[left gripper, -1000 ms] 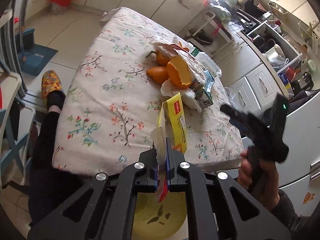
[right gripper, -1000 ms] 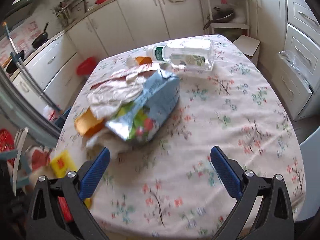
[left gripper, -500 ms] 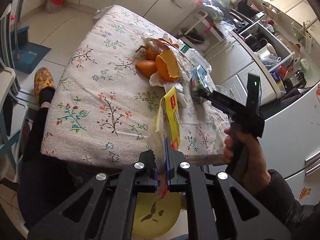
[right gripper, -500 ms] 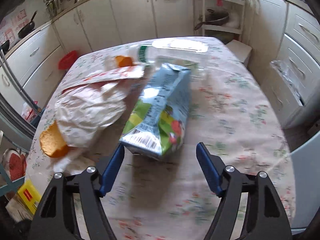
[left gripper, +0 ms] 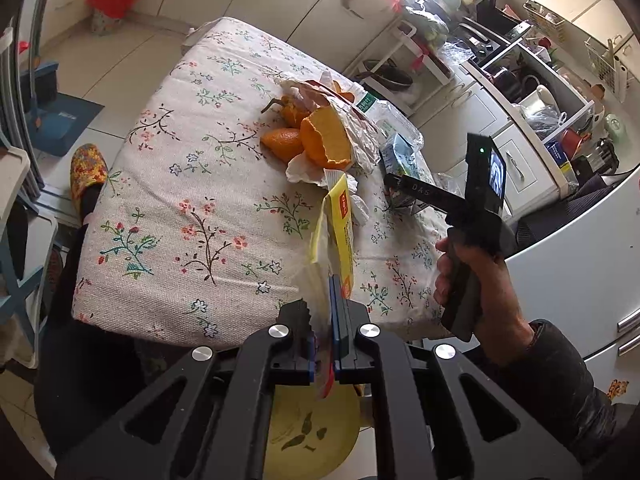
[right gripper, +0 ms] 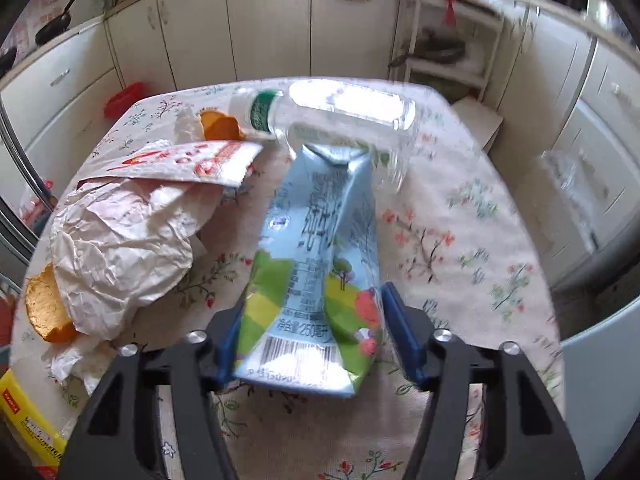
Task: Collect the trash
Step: 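Grasp the blue juice carton with the right gripper while left holds bag, then carry bag and carton over the yellow bucket and open both grippers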
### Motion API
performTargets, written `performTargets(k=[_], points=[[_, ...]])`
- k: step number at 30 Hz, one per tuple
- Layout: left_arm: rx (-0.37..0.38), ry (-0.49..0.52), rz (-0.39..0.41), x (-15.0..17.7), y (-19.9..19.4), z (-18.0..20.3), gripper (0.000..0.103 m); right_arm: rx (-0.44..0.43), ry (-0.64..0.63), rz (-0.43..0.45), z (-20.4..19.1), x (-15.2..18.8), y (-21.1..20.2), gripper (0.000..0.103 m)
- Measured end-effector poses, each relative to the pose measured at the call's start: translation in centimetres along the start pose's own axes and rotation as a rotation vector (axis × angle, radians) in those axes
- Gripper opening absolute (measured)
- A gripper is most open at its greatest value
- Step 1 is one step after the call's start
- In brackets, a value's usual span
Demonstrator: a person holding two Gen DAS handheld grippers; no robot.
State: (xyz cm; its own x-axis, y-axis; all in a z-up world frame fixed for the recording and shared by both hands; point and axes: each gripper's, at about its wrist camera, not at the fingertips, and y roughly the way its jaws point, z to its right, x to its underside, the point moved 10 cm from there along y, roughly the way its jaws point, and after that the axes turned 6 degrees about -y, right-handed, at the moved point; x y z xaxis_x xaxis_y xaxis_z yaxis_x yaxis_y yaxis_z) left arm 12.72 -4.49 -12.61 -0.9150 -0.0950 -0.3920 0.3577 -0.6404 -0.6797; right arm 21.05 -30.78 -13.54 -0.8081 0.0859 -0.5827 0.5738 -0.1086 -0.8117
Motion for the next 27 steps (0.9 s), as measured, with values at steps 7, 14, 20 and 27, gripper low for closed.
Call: performTargets(k=[7,14,20,27], points=[[-0.019,0.031,0.029,-0.1,-0.6,1.5,0.005,-0.188,0.09,0.053,0.3,2.4,-4.4,0.06],[-0.043,0.084,0.057,0.4,-1.9,3.9,0.005,-0.366,0.171,0.078,-1.2,5.9,-10.4,0.06],[-0.055,0.133,0.08,1.4,-3.3,5.8,0.005,-0.425,0.167,0.083,-2.3,8.4,-13.3,0.06],[-0.069,0.183,0.097,3.0,-5.1,7.3,0.005,-0.46,0.13,0.051,-3.9,11.8,-15.1,0.06]])
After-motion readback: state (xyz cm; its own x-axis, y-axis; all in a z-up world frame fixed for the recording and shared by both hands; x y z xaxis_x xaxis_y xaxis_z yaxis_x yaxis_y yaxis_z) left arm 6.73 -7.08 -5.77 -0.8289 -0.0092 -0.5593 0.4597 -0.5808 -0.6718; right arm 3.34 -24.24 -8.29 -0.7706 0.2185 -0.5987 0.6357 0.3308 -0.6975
